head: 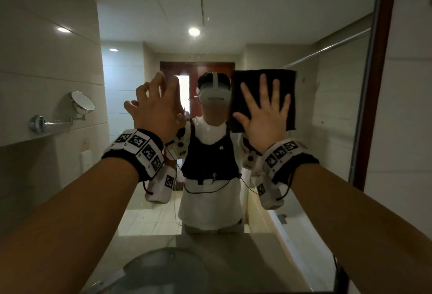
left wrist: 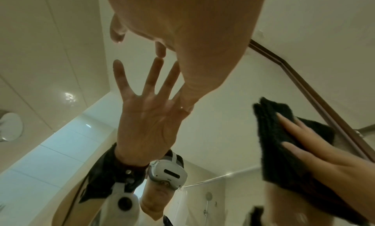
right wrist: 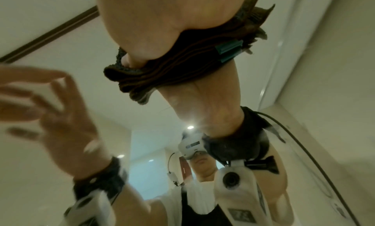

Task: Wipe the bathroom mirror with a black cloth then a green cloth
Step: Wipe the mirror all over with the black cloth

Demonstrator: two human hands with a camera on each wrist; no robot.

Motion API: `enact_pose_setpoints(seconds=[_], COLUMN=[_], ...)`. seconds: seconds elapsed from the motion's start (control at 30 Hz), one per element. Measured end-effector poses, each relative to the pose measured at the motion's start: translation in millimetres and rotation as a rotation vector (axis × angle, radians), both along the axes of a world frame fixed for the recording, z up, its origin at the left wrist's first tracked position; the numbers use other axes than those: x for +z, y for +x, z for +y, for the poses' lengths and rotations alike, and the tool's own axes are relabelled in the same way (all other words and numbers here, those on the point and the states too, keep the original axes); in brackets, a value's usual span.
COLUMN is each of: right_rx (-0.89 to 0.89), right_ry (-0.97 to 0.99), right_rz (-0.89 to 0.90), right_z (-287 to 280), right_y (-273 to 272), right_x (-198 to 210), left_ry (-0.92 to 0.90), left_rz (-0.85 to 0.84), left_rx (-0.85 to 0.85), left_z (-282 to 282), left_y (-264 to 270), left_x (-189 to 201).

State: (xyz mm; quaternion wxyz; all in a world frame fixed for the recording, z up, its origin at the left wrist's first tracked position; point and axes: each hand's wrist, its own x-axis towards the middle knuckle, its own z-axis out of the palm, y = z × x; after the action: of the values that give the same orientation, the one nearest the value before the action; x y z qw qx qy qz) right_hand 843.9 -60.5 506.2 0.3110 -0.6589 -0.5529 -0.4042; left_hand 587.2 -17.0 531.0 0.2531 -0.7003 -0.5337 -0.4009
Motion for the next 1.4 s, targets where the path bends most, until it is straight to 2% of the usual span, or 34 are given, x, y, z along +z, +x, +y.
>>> enact_pose_setpoints(seconds=[0.2, 0.5, 0.7, 0.83, 1.0, 1.2, 1.4], right_rx=[-0.060, -0.044, 0.045, 0.011, 0.042, -0.003, 0.003], right_ry=[0.034, 0.051, 0.026, -0.008, 0.014, 0.083, 0.144], right_rz=[0.196, 0.275, -0.020, -0.162, -0.206, -0.045, 0.074], right_z=[-24.5, -19.1, 7.0, 30.4, 33.7, 32.4, 39.6], right_y=[59.4, 35.5, -34.1, -86.4, -81.6, -82.5, -91.0], right_x=[-4.4, 6.2, 36.5, 31.7, 47.3, 95.2, 123.0], left_ry=[0.002, -0.018, -0.003, 0.017, 0.036, 0.003, 0.007], left_rz=[-0.044, -0.036, -0.011, -0.010, -0.013, 0.003, -0.006], left_rx=[-0.003, -0.026, -0.020, -0.036, -0.033, -0.043, -0.071], left_z=[-9.9, -10.7, -7.7, -5.5, -3.9, -5.4, -0.7], left_y=[5.1, 3.0, 0.1, -2.1, -2.9, -5.7, -7.7], left_x=[1.1, 3.7, 4.4, 2.5, 1.5, 2.0, 2.3])
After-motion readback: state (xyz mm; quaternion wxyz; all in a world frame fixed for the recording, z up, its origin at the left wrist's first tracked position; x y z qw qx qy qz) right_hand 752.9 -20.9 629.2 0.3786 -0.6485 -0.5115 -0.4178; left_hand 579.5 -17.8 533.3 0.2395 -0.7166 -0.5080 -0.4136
